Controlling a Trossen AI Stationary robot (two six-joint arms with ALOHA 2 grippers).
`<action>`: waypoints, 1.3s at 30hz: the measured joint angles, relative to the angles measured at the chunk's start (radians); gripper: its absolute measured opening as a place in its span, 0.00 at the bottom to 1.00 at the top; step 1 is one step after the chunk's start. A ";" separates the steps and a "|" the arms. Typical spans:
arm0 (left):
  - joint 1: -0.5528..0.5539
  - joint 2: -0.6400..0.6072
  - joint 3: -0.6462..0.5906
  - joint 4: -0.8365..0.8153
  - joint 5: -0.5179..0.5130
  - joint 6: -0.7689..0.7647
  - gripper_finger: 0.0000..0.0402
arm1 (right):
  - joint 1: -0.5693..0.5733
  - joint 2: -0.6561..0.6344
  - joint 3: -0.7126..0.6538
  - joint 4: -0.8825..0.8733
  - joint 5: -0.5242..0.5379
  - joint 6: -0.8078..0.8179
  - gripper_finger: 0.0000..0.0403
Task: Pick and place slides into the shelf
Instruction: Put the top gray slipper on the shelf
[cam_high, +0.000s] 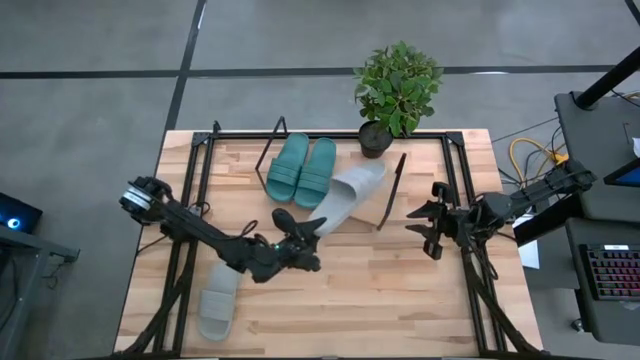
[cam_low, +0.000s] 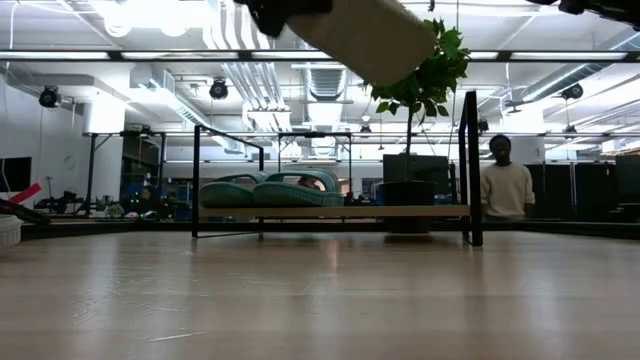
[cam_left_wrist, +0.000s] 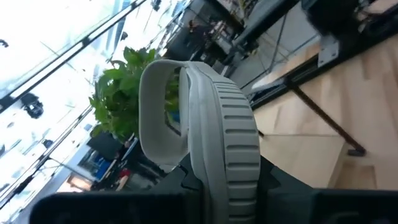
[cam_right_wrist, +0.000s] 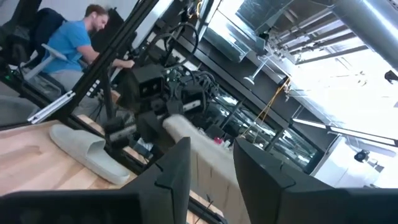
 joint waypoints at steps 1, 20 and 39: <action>0.005 0.018 0.005 0.006 -0.018 0.004 0.08 | 0.000 0.000 0.000 0.001 0.000 0.000 0.28; 0.166 0.349 0.237 0.016 -0.186 0.055 0.08 | 0.000 0.000 0.000 -0.004 0.001 0.008 0.27; 0.220 0.554 0.380 0.010 -0.182 0.051 0.07 | 0.000 0.001 0.000 -0.007 0.002 0.008 0.25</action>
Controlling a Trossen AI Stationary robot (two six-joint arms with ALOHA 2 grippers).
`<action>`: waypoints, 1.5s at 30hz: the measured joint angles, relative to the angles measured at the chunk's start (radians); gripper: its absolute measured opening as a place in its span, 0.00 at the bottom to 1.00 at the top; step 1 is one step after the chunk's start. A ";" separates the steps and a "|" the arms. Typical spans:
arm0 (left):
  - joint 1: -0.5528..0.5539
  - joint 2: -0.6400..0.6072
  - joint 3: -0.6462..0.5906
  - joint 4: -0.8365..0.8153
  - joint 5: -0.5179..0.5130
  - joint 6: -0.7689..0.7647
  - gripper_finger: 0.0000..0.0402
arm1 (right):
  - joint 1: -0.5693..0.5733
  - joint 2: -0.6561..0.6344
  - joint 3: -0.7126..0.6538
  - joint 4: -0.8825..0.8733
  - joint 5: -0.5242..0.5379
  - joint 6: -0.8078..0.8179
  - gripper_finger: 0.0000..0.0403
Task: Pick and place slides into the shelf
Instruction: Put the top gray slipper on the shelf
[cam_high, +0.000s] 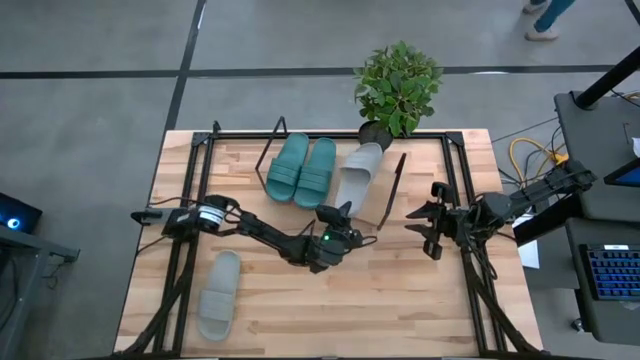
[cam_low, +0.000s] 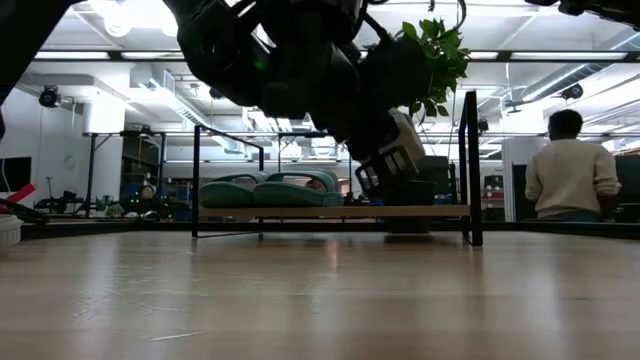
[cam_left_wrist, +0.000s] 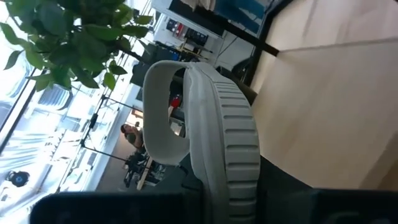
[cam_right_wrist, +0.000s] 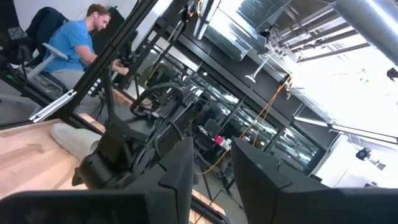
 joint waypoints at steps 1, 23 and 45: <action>0.001 0.003 0.000 -0.003 -0.006 0.000 0.07 | 0.000 0.000 0.000 0.000 0.000 0.000 0.25; 0.022 0.003 -0.001 -0.106 -0.010 -0.059 0.22 | 0.000 0.000 0.000 -0.005 0.002 0.000 0.25; 0.010 -0.017 0.023 -0.383 0.258 -0.376 0.58 | 0.000 0.000 -0.001 -0.011 0.002 0.000 0.27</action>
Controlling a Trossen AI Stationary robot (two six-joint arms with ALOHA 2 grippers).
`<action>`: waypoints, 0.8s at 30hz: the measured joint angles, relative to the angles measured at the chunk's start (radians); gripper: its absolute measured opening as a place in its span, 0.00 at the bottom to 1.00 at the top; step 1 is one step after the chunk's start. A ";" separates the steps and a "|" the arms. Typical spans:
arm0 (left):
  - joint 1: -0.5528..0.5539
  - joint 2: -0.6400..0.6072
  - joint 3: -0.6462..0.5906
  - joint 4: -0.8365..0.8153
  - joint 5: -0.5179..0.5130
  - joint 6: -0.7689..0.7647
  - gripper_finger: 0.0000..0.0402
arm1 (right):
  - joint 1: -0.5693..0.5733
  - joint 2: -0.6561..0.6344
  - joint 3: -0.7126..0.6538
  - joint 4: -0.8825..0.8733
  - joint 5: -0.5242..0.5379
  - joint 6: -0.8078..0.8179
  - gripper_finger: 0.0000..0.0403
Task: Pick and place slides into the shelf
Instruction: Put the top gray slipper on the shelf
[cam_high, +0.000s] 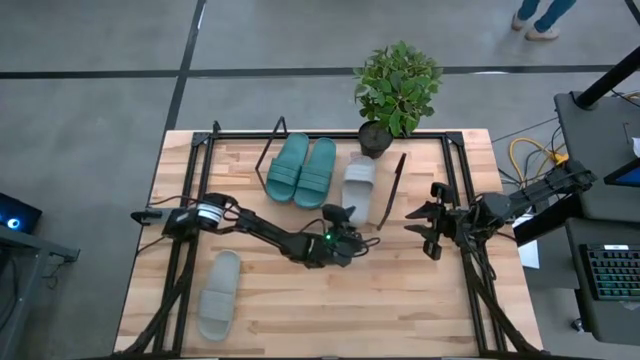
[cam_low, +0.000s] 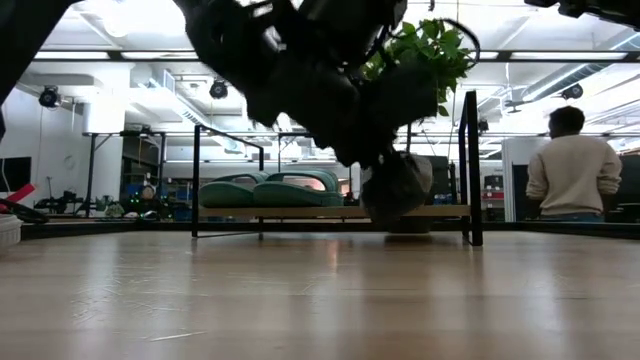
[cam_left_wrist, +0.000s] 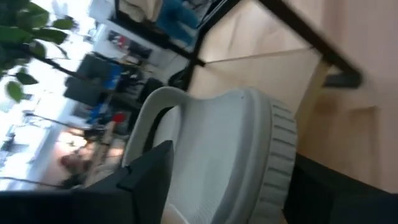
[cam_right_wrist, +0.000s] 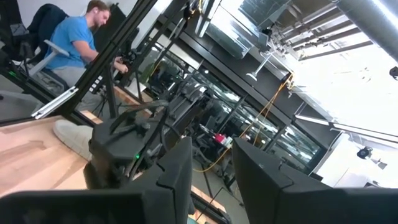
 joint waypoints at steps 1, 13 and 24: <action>0.000 -0.011 0.007 -0.042 0.023 -0.039 0.60 | 0.000 0.000 0.000 -0.001 0.000 0.000 0.27; -0.002 -0.148 0.022 -0.361 0.278 -0.288 0.67 | 0.000 0.000 0.000 -0.010 0.000 0.000 0.24; 0.084 -0.183 0.033 -0.385 0.220 -0.056 0.67 | 0.000 0.000 0.000 -0.008 0.000 -0.001 0.26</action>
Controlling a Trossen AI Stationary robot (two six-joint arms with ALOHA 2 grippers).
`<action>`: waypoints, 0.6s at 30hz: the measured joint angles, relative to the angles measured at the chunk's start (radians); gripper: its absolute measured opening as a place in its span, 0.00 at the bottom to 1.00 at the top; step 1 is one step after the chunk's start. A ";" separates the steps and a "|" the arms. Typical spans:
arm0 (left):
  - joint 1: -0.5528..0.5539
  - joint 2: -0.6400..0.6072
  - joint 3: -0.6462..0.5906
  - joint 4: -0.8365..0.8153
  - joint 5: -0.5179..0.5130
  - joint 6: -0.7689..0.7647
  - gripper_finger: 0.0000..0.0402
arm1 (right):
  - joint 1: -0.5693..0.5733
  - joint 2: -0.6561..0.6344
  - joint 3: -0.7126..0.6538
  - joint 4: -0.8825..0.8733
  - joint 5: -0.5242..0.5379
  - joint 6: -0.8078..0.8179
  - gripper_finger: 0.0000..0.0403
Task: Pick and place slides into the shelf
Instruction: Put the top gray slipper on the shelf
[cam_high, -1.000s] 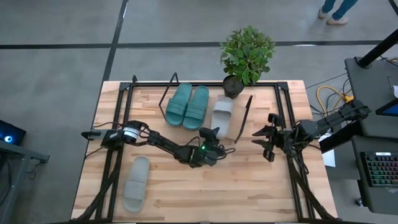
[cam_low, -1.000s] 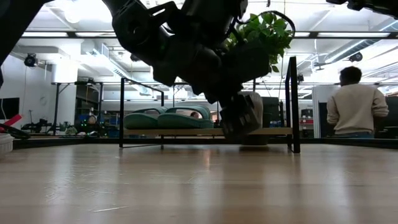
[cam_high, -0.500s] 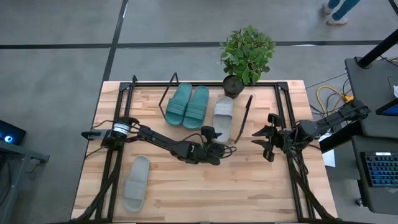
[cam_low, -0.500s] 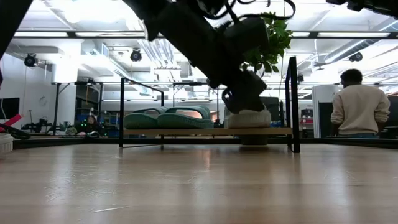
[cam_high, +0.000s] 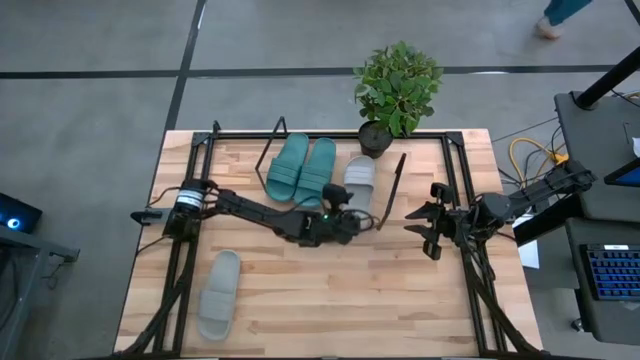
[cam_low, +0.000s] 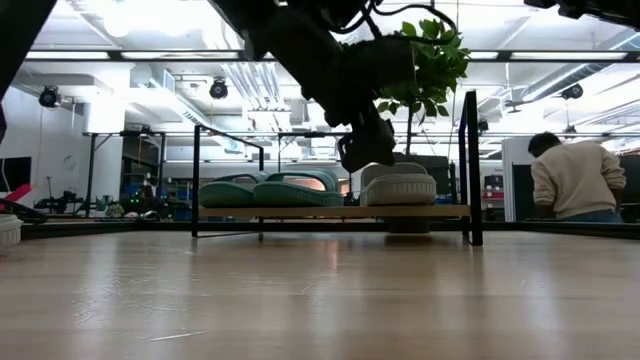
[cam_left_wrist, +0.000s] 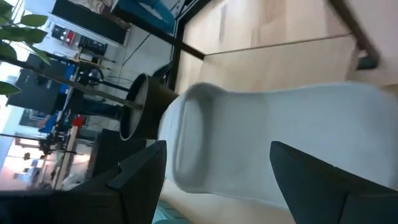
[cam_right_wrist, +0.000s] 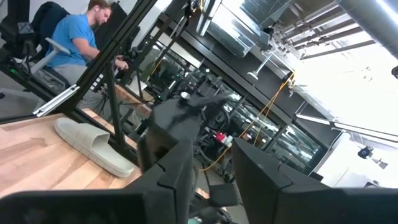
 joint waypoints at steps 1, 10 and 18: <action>0.011 0.000 0.000 -0.001 0.000 0.015 0.67 | 0.000 0.000 0.000 0.000 0.000 0.000 0.25; 0.126 0.000 0.000 -0.005 0.060 0.058 0.67 | 0.000 0.000 0.000 -0.002 0.000 -0.006 0.25; 0.190 0.000 0.009 0.000 0.171 0.073 0.67 | 0.000 0.000 0.000 -0.004 0.000 -0.007 0.26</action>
